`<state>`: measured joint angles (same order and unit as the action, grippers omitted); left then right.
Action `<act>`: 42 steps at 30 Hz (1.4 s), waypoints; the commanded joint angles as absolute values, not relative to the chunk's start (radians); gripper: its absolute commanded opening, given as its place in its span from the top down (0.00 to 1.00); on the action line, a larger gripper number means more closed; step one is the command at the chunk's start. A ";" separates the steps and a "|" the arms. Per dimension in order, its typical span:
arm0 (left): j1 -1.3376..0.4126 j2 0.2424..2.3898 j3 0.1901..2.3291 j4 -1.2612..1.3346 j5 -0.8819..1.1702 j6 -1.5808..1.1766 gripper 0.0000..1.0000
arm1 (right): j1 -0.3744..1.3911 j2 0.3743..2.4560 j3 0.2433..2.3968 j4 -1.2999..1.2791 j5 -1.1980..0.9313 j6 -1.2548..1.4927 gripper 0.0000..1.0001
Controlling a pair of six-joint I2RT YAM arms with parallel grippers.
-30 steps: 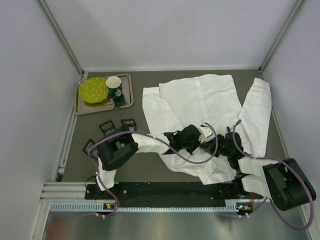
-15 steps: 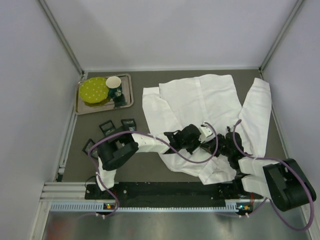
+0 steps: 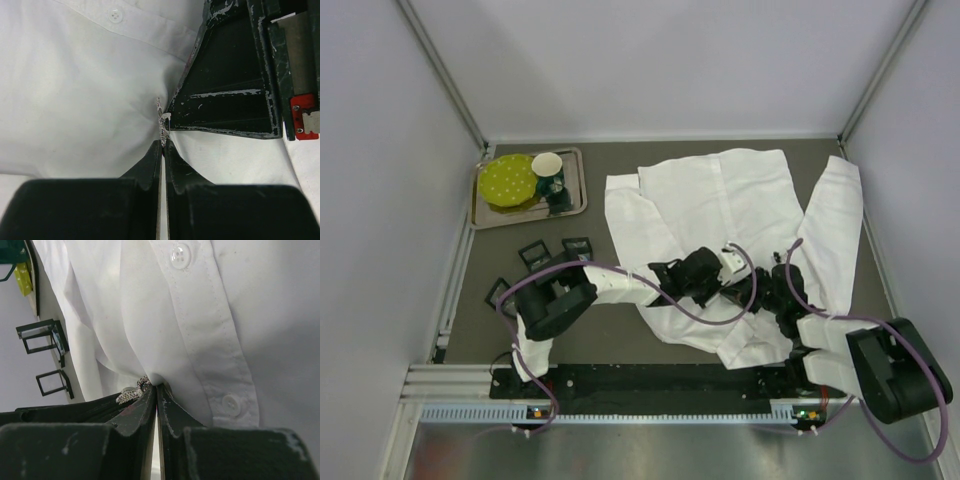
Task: Remove the brooch from the garment
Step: Remove the brooch from the clothes.
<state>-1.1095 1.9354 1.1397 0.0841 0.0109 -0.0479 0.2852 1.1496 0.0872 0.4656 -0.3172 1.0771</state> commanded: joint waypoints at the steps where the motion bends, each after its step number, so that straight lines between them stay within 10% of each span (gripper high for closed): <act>1: -1.135 2.014 1.147 -0.034 0.175 -0.081 1.00 | 0.287 1.156 0.127 0.768 -0.431 1.075 0.93; 42: -1.124 2.011 1.161 -0.060 0.115 -0.110 1.00 | 0.290 1.054 0.224 0.349 -0.406 1.157 0.92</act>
<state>-1.0874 1.9530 1.1969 -0.0059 0.0441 -0.0814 0.2775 1.1114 0.1268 0.3210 -0.3271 1.1973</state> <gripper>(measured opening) 0.052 0.068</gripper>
